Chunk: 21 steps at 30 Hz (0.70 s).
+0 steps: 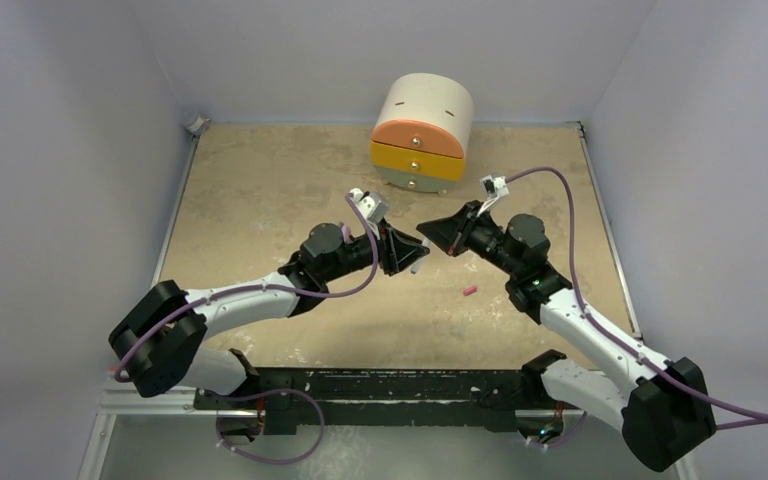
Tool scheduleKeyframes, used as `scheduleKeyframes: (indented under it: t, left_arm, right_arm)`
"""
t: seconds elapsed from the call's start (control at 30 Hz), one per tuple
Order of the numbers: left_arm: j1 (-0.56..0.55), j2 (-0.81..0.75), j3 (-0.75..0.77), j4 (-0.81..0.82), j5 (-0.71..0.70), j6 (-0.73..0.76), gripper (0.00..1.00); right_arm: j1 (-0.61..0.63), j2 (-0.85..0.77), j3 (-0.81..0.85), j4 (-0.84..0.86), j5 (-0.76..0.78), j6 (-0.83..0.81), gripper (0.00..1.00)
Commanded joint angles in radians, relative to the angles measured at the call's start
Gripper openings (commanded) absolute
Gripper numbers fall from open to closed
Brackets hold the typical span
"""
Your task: Insert the pens into the pen caps
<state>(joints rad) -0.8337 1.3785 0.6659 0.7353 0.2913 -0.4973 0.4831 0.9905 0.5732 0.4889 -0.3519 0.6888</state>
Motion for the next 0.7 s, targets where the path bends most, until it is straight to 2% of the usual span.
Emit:
scheduleKeyframes:
  t: [0.0, 0.1, 0.27, 0.5, 0.67]
  left_arm:
    - [-0.004, 0.013, 0.073, 0.031, 0.017, -0.011, 0.32]
    - [-0.004, 0.023, 0.064, 0.051, 0.022, -0.018, 0.33]
    - [-0.004, 0.038, 0.057, 0.043, 0.052, -0.017, 0.24]
    - [-0.004, 0.031, 0.021, 0.034, 0.092, -0.019, 0.28]
    - [-0.004, 0.037, 0.02, 0.007, 0.116, -0.01, 0.19]
  right_arm:
    - [0.006, 0.002, -0.017, 0.093, -0.053, 0.043, 0.0]
    - [0.006, 0.006, -0.012, 0.1, -0.063, 0.048, 0.0]
    - [0.004, 0.002, -0.003, 0.109, -0.067, 0.057, 0.0]
    - [0.001, -0.001, 0.011, 0.102, -0.062, 0.053, 0.0]
    - [0.0, 0.006, 0.006, 0.111, -0.064, 0.056, 0.0]
